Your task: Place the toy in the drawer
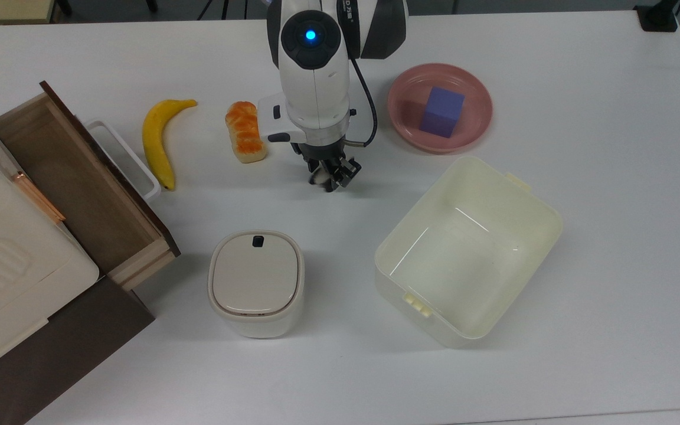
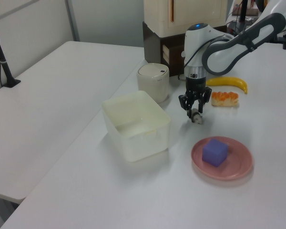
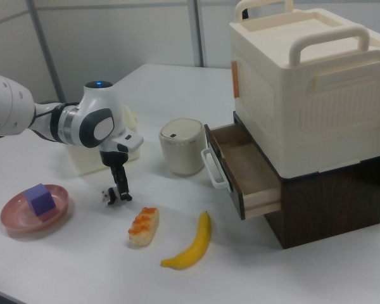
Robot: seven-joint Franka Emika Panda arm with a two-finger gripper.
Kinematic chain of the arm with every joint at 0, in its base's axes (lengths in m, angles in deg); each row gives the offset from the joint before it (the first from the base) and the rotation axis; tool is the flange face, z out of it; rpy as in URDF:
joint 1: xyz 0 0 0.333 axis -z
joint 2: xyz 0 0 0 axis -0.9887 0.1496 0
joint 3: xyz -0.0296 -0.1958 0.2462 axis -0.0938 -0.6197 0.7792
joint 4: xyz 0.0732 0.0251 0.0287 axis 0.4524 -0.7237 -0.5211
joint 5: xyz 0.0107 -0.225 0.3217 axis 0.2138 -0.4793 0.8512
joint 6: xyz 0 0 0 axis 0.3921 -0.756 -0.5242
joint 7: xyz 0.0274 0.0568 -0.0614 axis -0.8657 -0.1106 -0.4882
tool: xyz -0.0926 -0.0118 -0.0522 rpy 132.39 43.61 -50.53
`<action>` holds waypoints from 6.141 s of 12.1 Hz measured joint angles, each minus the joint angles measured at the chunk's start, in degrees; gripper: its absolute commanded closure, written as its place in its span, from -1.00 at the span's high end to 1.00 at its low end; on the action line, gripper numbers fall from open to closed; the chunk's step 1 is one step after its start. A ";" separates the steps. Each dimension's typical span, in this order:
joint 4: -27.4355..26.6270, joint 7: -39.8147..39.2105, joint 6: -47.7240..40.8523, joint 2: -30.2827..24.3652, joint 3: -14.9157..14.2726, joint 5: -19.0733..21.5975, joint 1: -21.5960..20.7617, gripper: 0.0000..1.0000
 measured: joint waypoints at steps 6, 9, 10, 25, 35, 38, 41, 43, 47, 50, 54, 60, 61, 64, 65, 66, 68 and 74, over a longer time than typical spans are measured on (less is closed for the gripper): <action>0.10 -0.63 0.01 -0.06 0.03 0.00 -0.04 -0.50; 0.46 -1.55 0.01 -0.23 0.03 0.00 -0.11 -0.48; 0.96 -2.68 0.00 -0.52 0.03 0.00 -0.14 -0.47; 17.88 -28.49 -10.26 -8.21 -0.69 -6.06 6.12 -0.43; 20.55 -69.07 -3.24 -7.81 -0.89 -9.61 19.87 -0.22; 20.50 -78.72 2.07 -5.36 -0.89 -10.32 21.73 -0.21; 20.49 -82.88 4.78 -2.55 -0.89 -12.65 23.08 0.21; 20.50 -83.50 5.75 -1.54 -0.89 -12.74 23.44 0.37; 20.71 -83.15 5.77 -1.51 -0.48 -12.73 23.56 0.40; 20.86 -77.38 5.77 -1.90 0.19 -12.70 22.53 0.40; 20.84 -61.68 1.29 -2.19 0.62 -12.69 15.46 0.43; 20.90 -47.63 -17.26 -7.37 0.75 -7.57 9.02 1.00; 20.88 -46.38 -21.49 -9.05 0.71 -7.42 7.93 1.00; 20.55 -44.08 -27.54 -12.33 0.59 -7.40 5.46 1.00; 20.46 -43.75 -28.01 -12.75 0.34 -7.40 4.99 1.00; 20.42 -43.62 -28.07 -12.87 0.09 -7.37 4.78 1.00; 20.34 -42.54 -28.17 -13.07 -0.80 -6.16 4.44 1.00; 20.06 -39.69 -30.75 -14.47 -2.55 -3.47 4.07 1.00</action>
